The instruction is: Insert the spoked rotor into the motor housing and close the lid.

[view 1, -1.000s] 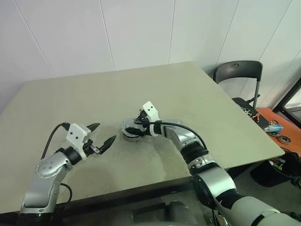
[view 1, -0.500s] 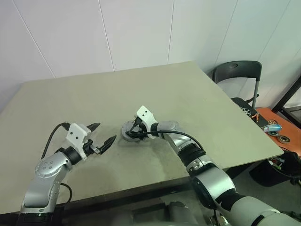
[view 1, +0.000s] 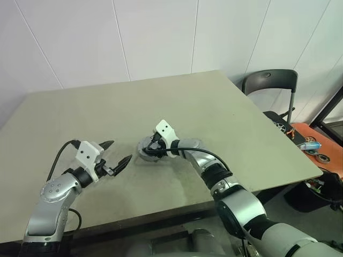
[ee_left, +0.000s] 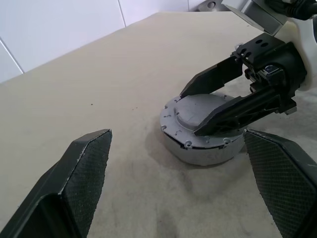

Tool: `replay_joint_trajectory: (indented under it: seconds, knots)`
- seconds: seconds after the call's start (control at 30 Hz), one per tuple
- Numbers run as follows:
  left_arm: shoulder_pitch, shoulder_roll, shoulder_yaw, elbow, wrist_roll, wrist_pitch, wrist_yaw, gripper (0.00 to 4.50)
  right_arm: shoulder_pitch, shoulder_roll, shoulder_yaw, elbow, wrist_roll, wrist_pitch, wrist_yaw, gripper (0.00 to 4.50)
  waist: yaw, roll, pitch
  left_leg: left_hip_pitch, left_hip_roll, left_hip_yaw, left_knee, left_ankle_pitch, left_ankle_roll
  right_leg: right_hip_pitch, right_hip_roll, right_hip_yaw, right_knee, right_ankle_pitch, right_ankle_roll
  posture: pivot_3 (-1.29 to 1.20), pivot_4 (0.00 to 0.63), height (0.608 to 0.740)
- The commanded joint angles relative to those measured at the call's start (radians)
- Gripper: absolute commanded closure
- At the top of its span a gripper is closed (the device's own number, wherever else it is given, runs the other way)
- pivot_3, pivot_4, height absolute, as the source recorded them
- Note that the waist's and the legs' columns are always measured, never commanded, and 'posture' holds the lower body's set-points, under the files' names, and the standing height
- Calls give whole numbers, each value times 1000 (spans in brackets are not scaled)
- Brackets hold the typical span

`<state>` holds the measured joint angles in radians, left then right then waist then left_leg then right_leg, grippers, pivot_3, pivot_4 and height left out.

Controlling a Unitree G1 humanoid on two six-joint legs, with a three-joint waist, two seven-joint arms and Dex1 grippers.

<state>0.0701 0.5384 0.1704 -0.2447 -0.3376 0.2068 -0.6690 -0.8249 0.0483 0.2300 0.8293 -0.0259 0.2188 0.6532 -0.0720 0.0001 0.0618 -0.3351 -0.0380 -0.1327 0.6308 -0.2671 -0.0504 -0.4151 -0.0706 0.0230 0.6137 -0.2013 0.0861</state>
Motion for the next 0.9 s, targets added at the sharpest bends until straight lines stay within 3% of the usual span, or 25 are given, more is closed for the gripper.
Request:
replay_joint_trajectory:
  seconds: [0.03,0.9]
  knots:
    - [-13,0,11,-13,-3,-23,0,0,-19,7,9,22,-22,-23,-20,1214,0,0,0,0,0,0,0,0,0,0,0,0,0,0,0,0,0,740]
    - [-8,6,16,-27,-3,-15,1,0,-6,-25,83,77,-93,60,40,1214,0,1,0,0,3,-4,-2,0,0,0,5,1,-2,0,-1,0,0,740]
